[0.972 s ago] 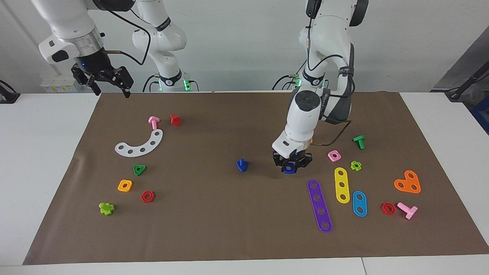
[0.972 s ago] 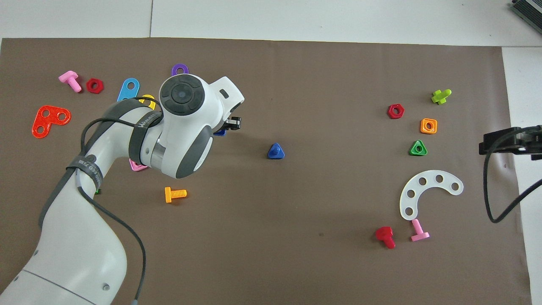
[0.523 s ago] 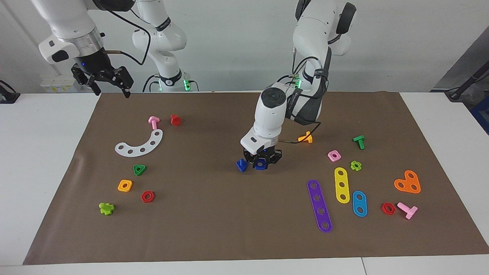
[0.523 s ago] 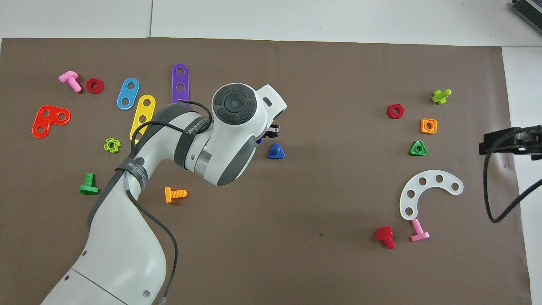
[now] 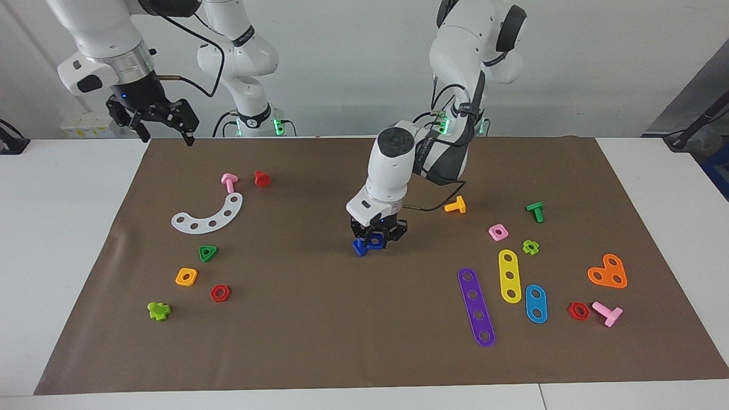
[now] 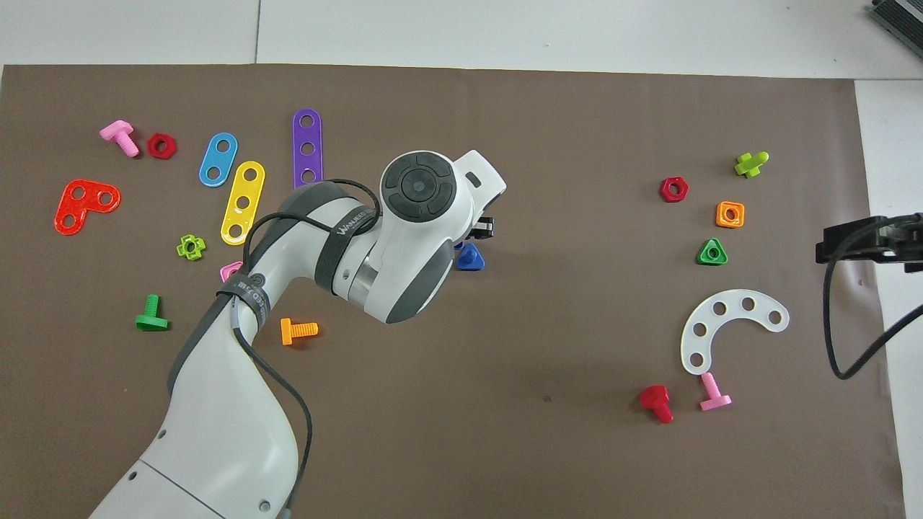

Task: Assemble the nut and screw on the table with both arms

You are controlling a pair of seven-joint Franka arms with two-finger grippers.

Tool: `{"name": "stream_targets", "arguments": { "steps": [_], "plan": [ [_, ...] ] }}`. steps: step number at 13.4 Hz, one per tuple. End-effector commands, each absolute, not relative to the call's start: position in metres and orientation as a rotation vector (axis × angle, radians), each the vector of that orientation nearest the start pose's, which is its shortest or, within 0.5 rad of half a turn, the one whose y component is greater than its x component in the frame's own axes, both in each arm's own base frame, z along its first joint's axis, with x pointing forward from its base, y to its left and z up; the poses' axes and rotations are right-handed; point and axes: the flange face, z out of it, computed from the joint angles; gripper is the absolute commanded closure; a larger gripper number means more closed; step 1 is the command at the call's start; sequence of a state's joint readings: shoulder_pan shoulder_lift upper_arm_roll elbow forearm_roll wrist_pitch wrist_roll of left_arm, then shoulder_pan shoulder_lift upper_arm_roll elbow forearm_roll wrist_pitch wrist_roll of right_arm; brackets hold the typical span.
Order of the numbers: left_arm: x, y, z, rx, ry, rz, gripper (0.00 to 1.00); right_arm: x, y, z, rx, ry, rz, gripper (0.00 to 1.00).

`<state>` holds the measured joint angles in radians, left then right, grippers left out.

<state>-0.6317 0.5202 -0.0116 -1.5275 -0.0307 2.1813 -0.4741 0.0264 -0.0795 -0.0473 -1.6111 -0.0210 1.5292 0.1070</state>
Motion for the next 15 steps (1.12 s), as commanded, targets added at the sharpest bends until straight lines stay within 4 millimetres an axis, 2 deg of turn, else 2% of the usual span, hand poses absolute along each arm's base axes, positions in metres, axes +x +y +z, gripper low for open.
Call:
{"name": "stream_targets", "arguments": {
  "steps": [1,4,9,15],
  "plan": [
    [0.564,-0.433,0.359,-3.246,0.226,-0.172,1.0,0.521,-0.015,0.647,-3.15,0.165,-0.01,0.0],
    [0.56,-0.438,0.355,-3.255,0.236,-0.182,1.0,0.521,-0.015,0.647,-3.15,0.165,-0.01,0.0],
    [0.542,-0.446,0.346,-3.241,0.269,-0.135,1.0,0.521,-0.015,0.647,-3.15,0.165,-0.01,0.0],
    [0.542,-0.449,0.349,-3.26,0.241,-0.144,1.0,0.521,-0.015,0.647,-3.15,0.165,-0.01,0.0]
  ]
}}
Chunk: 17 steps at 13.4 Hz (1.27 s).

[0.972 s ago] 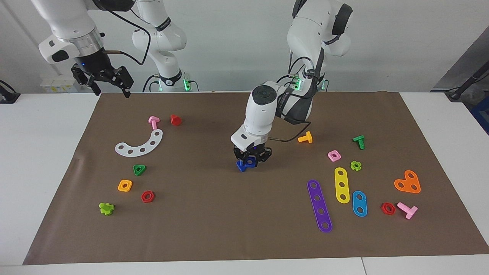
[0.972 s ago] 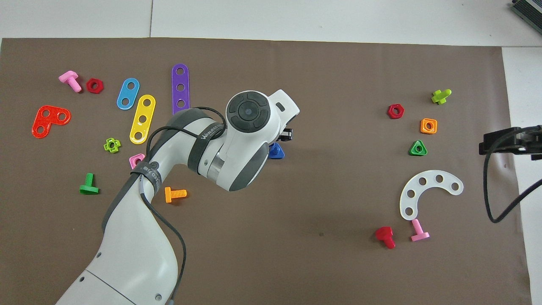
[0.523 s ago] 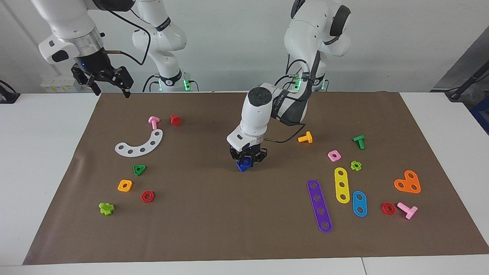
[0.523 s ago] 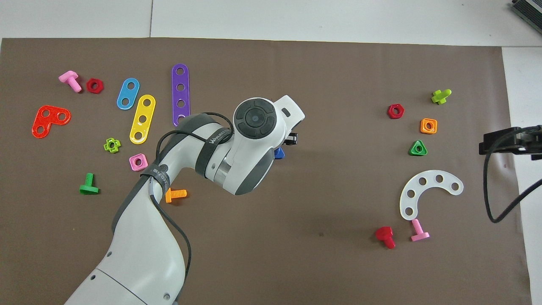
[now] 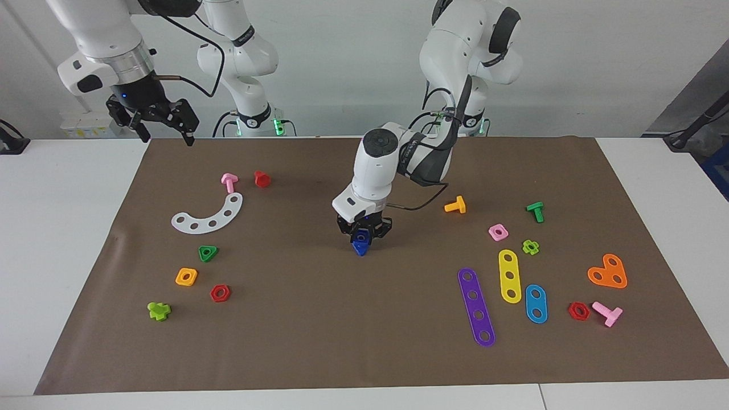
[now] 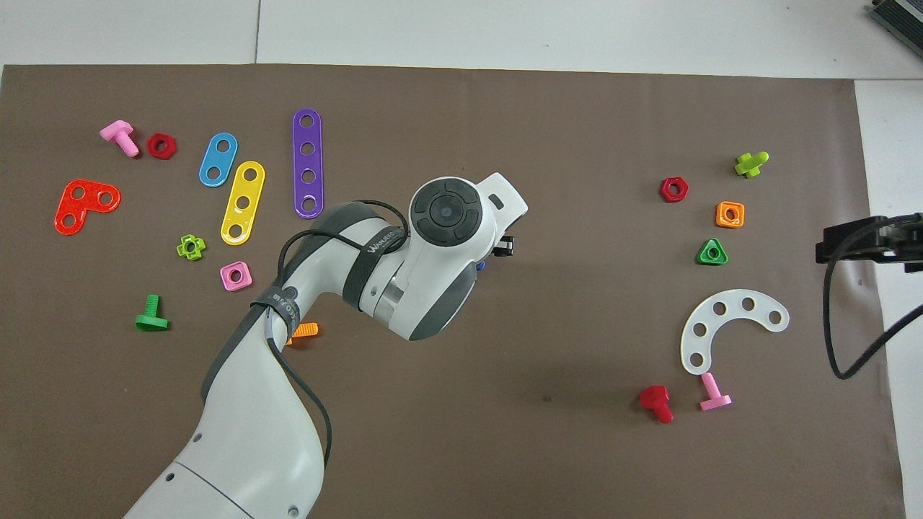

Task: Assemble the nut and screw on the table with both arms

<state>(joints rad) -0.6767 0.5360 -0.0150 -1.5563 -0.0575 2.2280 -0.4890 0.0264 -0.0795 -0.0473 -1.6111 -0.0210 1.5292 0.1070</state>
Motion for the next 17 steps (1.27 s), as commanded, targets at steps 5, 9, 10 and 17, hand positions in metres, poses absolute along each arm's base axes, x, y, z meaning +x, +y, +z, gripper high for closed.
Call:
{"name": "stream_targets", "arguments": {
  "steps": [5,9,10,17],
  "plan": [
    [0.537,-0.443,0.335,-3.269,0.236,-0.181,1.0,0.521,-0.015,0.647,-3.15,0.165,-0.013,0.0],
    [0.534,-0.441,0.33,-3.271,0.238,-0.193,0.92,0.521,-0.015,0.647,-3.15,0.165,-0.012,0.0],
    [0.534,-0.441,0.331,-3.272,0.24,-0.198,0.45,0.521,-0.015,0.647,-3.15,0.165,-0.013,0.0],
    [0.543,-0.43,0.344,-3.252,0.224,-0.191,0.0,0.521,-0.015,0.647,-3.15,0.165,-0.01,0.0]
  ]
}}
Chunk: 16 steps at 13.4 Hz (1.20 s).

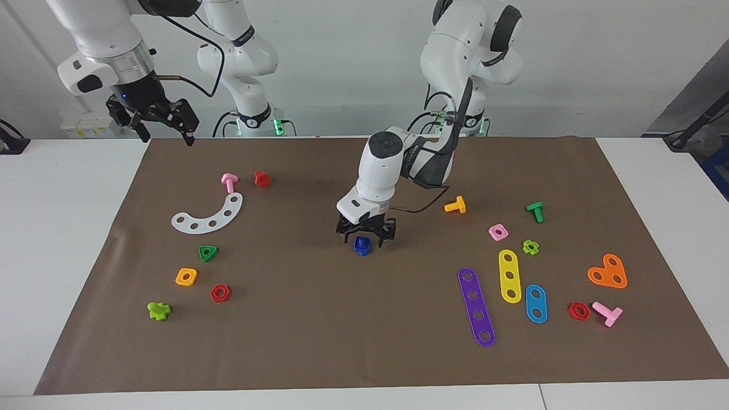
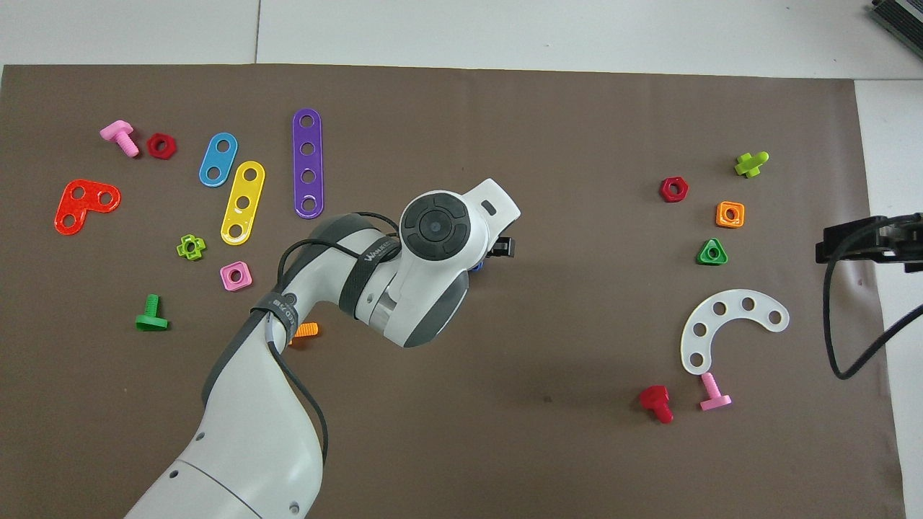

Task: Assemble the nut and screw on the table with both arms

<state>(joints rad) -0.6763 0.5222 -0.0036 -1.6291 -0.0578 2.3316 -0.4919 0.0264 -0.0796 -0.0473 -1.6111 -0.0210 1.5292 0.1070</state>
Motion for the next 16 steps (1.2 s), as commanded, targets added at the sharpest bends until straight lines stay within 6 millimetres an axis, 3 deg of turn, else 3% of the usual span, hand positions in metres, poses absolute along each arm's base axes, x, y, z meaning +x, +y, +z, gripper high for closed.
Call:
{"name": "stream_targets", "arguments": {
  "steps": [1,3,7,11,16],
  "plan": [
    [0.548,-0.418,0.35,-3.236,0.211,-0.188,0.0,0.521,-0.015,0.647,-3.15,0.165,-0.012,0.0],
    [0.556,-0.388,0.368,-3.229,0.161,-0.205,0.0,0.521,-0.015,0.647,-3.15,0.165,-0.013,0.0],
    [0.553,-0.292,0.413,-3.221,0.201,-0.233,0.0,0.521,-0.015,0.646,-3.15,0.165,-0.008,0.0],
    [0.565,-0.192,0.452,-3.19,0.192,-0.099,0.0,0.521,-0.015,0.647,-3.15,0.165,-0.01,0.0],
    [0.567,-0.088,0.506,-3.183,0.23,-0.134,0.0,0.521,-0.015,0.647,-3.15,0.165,-0.01,0.0]
  ]
}}
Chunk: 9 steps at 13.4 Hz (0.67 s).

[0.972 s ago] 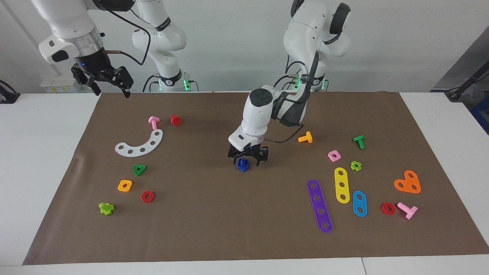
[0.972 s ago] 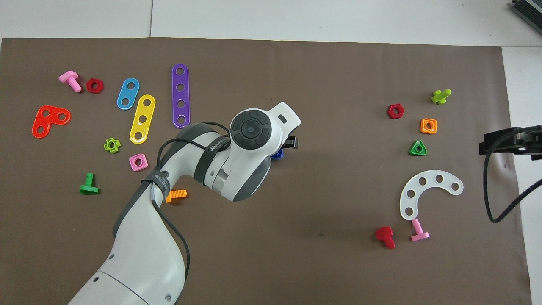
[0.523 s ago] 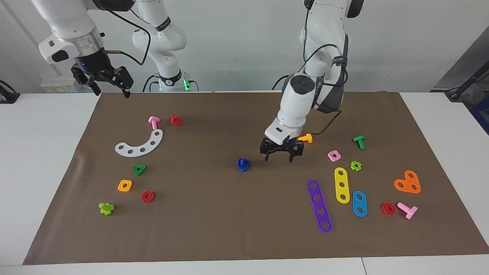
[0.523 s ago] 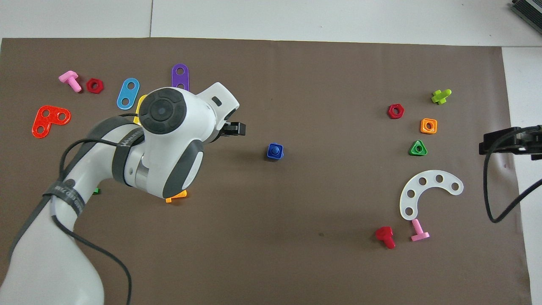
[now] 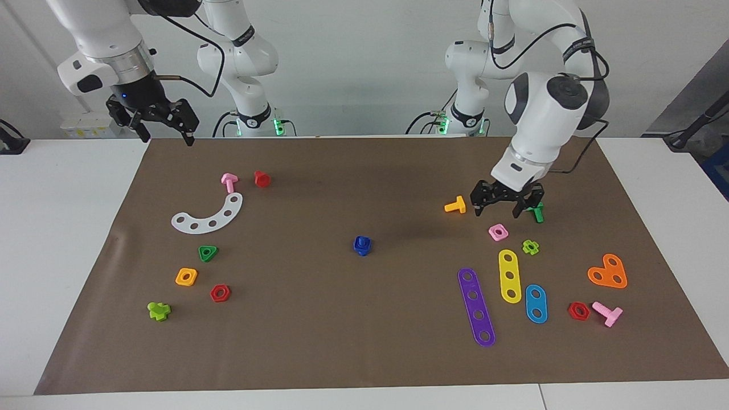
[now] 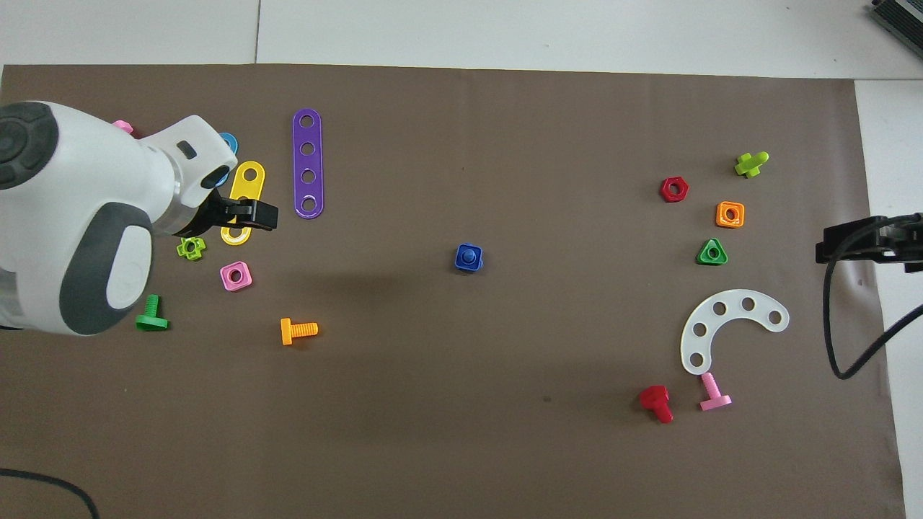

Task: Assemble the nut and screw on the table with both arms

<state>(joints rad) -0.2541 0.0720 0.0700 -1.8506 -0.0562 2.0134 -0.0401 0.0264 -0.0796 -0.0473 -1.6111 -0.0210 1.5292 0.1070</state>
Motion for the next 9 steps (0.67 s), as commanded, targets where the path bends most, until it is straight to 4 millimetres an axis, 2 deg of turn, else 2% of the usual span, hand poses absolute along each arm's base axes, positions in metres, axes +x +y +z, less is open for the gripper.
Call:
{"name": "stream_targets", "arguments": {
  "steps": [1,3,6,7,9],
  "plan": [
    [0.564,-0.073,0.52,-3.183,0.228,-0.141,0.0,0.521,-0.015,0.647,-3.15,0.165,-0.012,0.0],
    [0.56,-0.044,0.551,-3.186,0.167,-0.16,0.0,0.521,-0.015,0.647,-3.15,0.165,-0.01,0.0],
    [0.559,-0.007,0.614,-3.17,0.27,-0.14,0.0,0.521,-0.015,0.647,-3.15,0.165,-0.01,0.0],
    [0.558,-0.003,0.63,-3.167,0.271,-0.15,0.0,0.521,-0.015,0.647,-3.15,0.165,-0.012,0.0],
    [0.558,0.008,0.648,-3.168,0.246,-0.126,0.0,0.521,-0.015,0.647,-3.15,0.165,-0.013,0.0]
  ]
}}
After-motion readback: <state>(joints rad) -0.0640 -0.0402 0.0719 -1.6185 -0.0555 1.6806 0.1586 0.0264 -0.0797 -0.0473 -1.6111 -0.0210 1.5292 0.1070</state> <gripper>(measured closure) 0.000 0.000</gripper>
